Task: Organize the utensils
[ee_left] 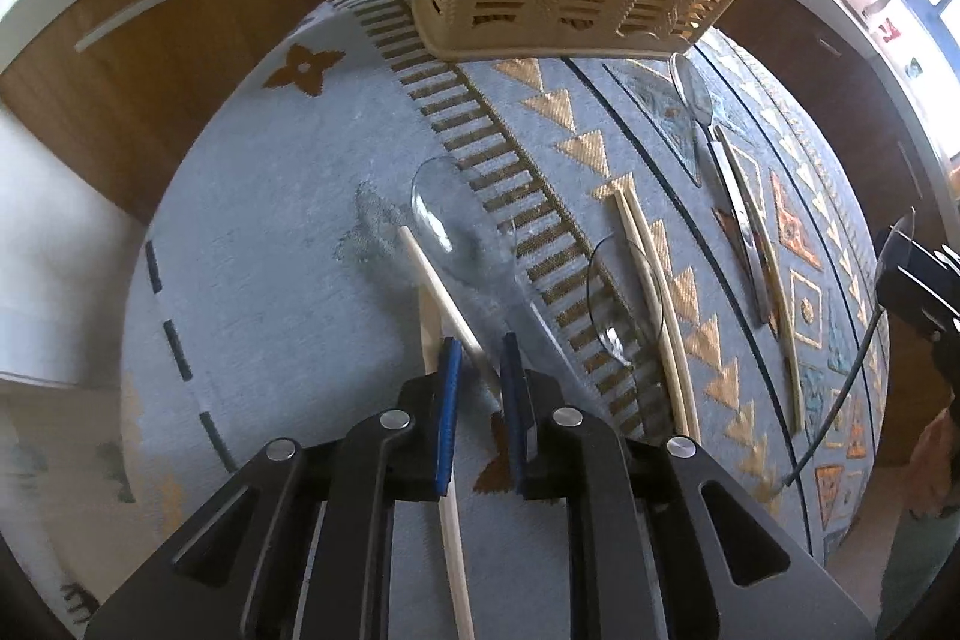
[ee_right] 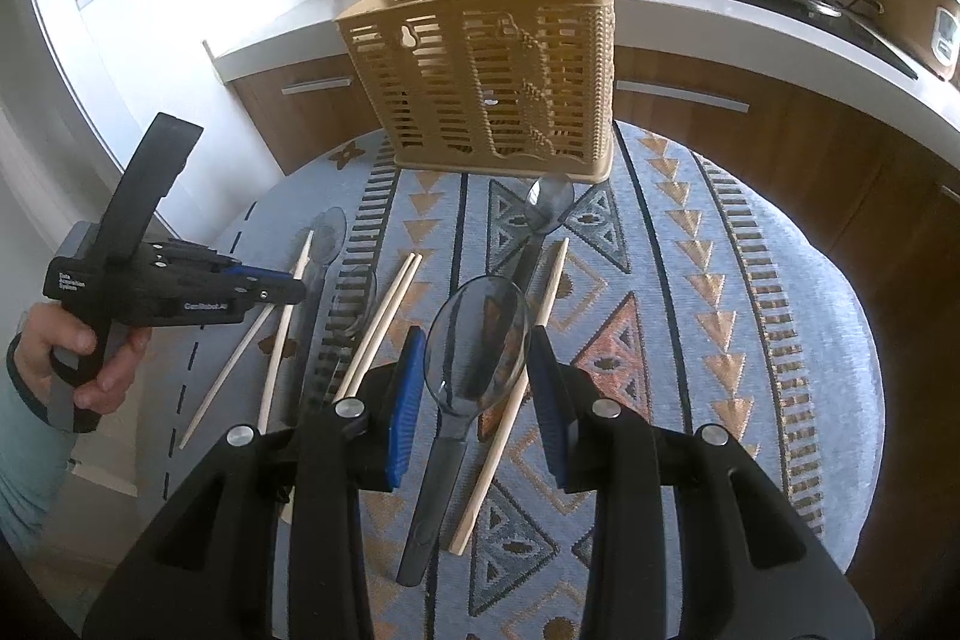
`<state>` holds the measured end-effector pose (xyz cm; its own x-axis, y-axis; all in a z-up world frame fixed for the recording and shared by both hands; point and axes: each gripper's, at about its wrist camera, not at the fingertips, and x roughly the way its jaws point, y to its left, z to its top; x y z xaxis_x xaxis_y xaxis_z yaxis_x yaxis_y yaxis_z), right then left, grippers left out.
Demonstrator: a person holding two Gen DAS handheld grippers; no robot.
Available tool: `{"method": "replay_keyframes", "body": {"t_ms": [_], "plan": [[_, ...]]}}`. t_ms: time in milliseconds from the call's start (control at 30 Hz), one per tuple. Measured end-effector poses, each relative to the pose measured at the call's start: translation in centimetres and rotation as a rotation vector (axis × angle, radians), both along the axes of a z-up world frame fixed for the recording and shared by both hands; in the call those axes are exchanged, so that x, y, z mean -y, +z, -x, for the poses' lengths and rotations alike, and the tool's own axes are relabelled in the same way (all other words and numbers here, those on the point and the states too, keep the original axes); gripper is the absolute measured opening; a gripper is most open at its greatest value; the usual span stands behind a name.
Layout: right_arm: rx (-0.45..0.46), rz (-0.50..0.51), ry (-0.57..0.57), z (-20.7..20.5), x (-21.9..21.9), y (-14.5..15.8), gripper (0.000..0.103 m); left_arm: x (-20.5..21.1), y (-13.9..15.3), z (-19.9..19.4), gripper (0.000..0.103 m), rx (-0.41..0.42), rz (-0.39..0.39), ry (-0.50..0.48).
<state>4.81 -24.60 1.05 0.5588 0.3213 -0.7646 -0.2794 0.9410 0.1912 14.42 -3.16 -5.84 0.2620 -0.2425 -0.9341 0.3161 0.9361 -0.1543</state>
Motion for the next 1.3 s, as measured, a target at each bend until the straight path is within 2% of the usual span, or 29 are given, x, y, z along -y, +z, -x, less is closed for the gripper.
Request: {"method": "replay_keyframes", "body": {"t_ms": [200, 267, 433, 500, 633, 767, 833, 967, 1033, 1067, 1200, 1300], "plan": [[0.0, -0.001, 0.007, -0.1, -0.3, 0.2, 0.031, 1.4, 0.2, -0.2, 0.014, 0.02, -0.051, -0.025], [-0.002, -0.007, 0.005, -0.2, -0.2, 0.2, 0.031, 1.7, 0.2, -0.2, 0.008, 0.034, -0.072, -0.029], [-0.004, -0.009, 0.001, -0.2, 0.1, 0.3, 0.031, 1.8, 0.3, 0.6, 0.005, 0.06, -0.072, -0.039], [0.0, -0.007, 0.002, -0.1, 0.1, 0.3, 0.031, 1.5, 0.5, 1.1, 0.0, 0.072, -0.032, -0.034], [0.036, -0.003, 0.003, 0.3, 0.1, 1.0, 0.031, 0.4, 1.9, 2.8, 0.0, 0.154, 0.073, -0.023], [0.112, 0.006, 0.002, 1.1, 0.1, 2.5, 0.031, -1.3, 4.5, 5.2, 0.0, 0.289, 0.181, 0.005], [0.147, -0.001, 0.003, 1.5, 0.1, 3.4, 0.031, -1.6, 5.3, 5.7, 0.0, 0.322, 0.2, 0.018], [0.159, -0.014, 0.001, 1.4, -0.1, 4.2, 0.031, -1.4, 4.4, 4.2, 0.0, 0.228, 0.222, -0.015], [0.152, -0.014, -0.003, 1.2, -0.2, 4.1, 0.031, -1.3, 3.4, 2.8, 0.01, 0.148, 0.241, -0.026], [0.145, -0.011, -0.005, 1.0, -0.2, 4.0, 0.031, -1.2, 3.1, 2.4, 0.011, 0.118, 0.266, -0.028], [0.121, -0.008, -0.009, 0.6, -0.3, 3.2, 0.031, 0.2, 2.3, 1.9, 0.036, 0.084, 0.275, -0.049], [0.11, -0.016, -0.01, 0.5, -0.2, 3.1, 0.031, 1.5, 1.7, 1.6, 0.036, 0.08, 0.241, -0.066]]}}
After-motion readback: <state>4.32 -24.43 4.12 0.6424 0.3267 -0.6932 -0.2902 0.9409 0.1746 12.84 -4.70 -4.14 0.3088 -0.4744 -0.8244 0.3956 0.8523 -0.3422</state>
